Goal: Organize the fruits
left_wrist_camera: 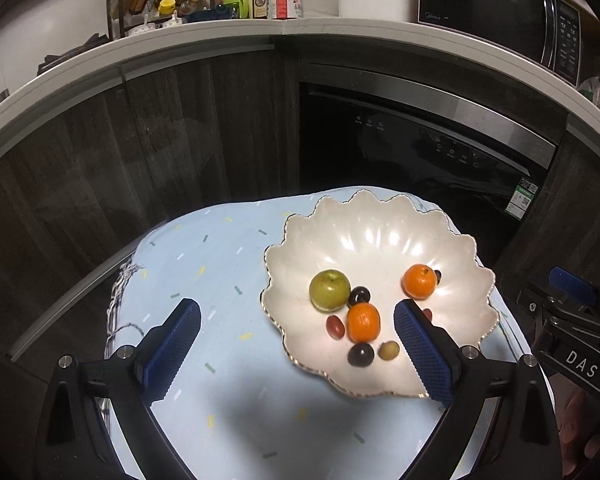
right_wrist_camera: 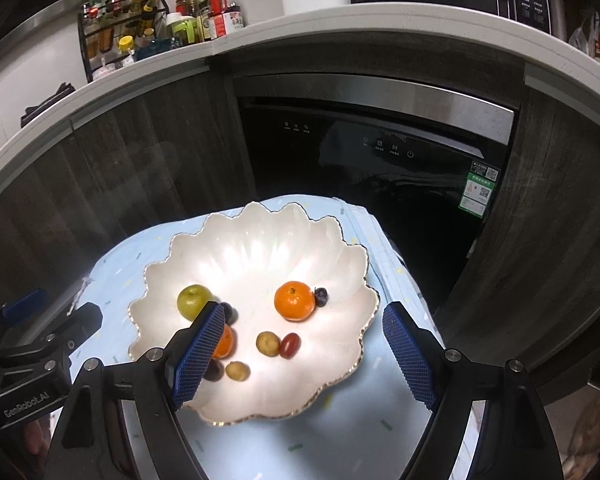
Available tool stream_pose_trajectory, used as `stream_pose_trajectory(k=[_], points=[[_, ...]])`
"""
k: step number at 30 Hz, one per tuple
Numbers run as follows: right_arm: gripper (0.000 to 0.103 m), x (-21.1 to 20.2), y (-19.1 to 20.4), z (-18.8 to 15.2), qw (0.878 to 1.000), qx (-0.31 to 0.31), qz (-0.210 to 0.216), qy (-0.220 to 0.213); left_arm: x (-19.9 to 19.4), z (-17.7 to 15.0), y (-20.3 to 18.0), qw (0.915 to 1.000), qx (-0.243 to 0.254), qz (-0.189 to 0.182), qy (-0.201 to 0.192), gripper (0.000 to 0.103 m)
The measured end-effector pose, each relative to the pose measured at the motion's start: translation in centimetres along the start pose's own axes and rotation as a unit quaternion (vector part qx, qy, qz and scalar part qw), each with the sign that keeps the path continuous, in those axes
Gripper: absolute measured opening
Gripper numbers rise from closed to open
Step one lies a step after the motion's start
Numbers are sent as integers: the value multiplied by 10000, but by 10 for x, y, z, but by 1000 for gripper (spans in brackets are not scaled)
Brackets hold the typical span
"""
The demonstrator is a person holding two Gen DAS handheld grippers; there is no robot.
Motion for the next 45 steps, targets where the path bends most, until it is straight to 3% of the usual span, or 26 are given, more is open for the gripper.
stream_pose_trajectory(k=[23,35,40,43,45], points=[[82,-82,-18,-32,9985,-183,190,-471,-84,-46,-25,9993,-58,226,-303,99],[82,-110,-32,-67,9967,-409,162,-675,-97,-93,-37,9984,-85,520,-193,99],[83,-118,-40,-83,9956,-437,160,-819,-107,-108,-42,9970,-28,707,-320,103],[91,-122,-43,-90,9949,-453,184,-883,-110,-115,-43,9967,-76,731,-350,103],[91,-123,-45,-93,9945,-471,166,-924,-110,-119,-43,9966,-80,750,-335,103]])
Point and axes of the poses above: each gripper's, at about its wrist camera, not at the fingertips, and x roughly the way its jaws point, y to its left, z to its top, the point moved 9 cm from there along x, roughly the way its jaws point, and after that the axes turned 14 degrees about x, right-handed, at the moved point
